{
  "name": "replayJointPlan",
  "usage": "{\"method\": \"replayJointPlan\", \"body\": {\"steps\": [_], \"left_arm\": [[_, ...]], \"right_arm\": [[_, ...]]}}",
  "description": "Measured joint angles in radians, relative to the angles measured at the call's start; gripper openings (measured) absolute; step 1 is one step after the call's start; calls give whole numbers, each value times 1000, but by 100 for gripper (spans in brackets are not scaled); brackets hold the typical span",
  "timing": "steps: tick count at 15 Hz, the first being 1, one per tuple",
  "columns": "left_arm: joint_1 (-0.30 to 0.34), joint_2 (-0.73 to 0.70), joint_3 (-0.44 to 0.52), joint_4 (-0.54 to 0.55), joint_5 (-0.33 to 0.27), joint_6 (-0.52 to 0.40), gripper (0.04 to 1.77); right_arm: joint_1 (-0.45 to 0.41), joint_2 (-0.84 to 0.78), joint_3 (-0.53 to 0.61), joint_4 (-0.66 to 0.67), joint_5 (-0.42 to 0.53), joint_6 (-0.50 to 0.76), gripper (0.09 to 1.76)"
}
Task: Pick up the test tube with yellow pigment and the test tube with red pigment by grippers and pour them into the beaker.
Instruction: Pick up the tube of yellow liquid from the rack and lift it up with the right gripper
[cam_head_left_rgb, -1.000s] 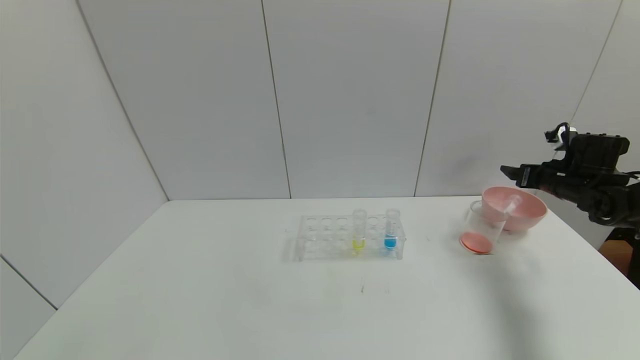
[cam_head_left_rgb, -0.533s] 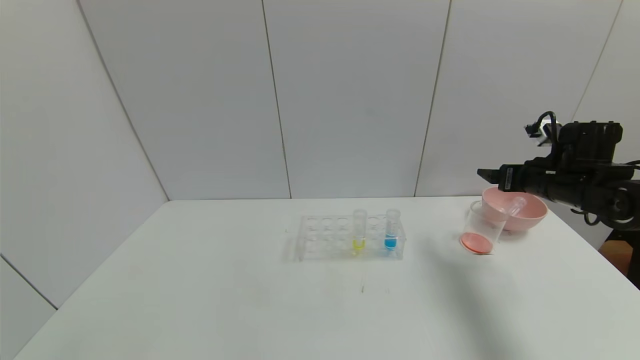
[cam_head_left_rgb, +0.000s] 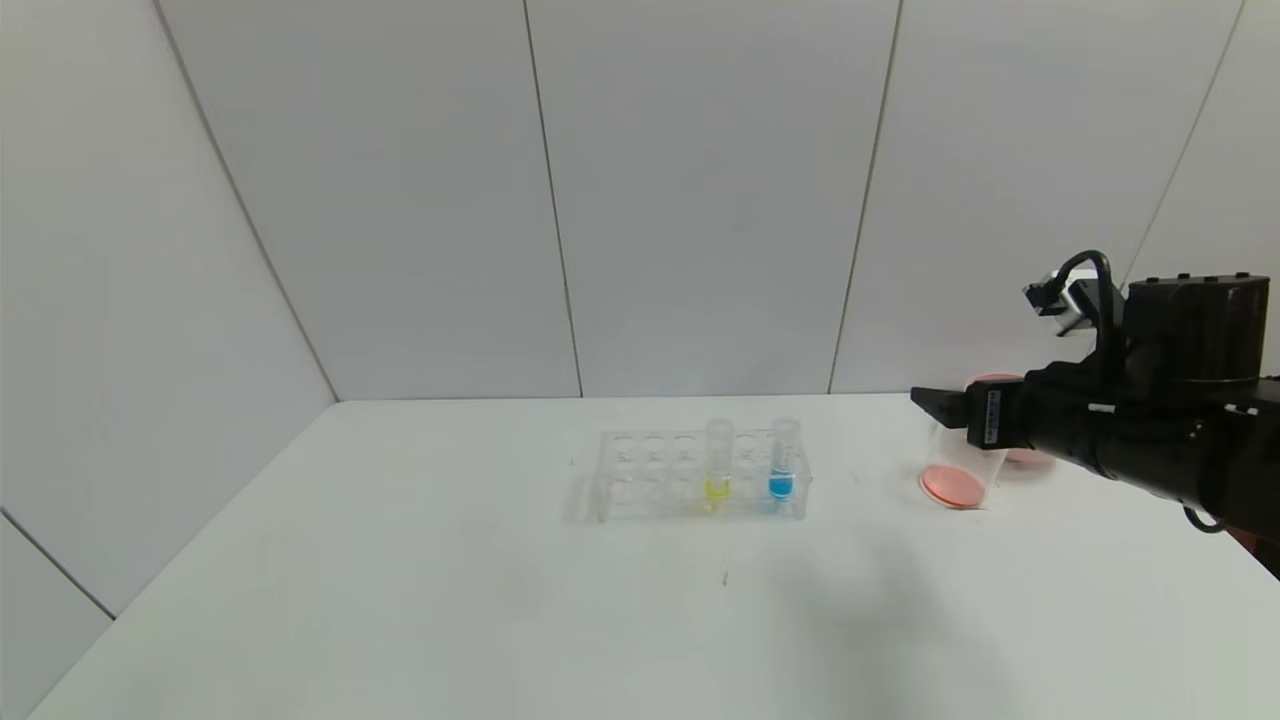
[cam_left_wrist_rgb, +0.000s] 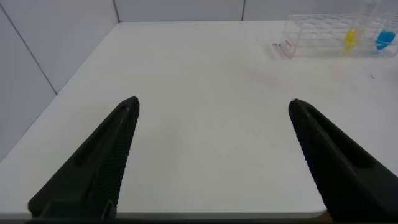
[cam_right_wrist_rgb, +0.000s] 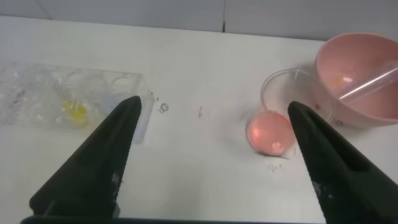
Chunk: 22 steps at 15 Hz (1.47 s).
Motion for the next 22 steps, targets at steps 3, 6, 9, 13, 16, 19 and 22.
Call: {"method": "replayJointPlan", "body": {"steps": [3,6,9,13,16,19,22], "left_arm": [[0,0,0,0,0,0,172],[0,0,0,0,0,0,172],[0,0,0,0,0,0,172],[0,0,0,0,0,0,172],[0,0,0,0,0,0,172],[0,0,0,0,0,0,172],[0,0,0,0,0,0,172]], "right_arm": [[136,-75,54,62,-121,89,169],[268,-99,59,153,-270,188,170],[377,-87,62,169,-332,233,170],[470,-10,18,149,-410,256,170],[500,76,-55,158,-434,275,170],[515,167,-130,159,-437,282,170],[528,257,-220,161,-458,282,170]]}}
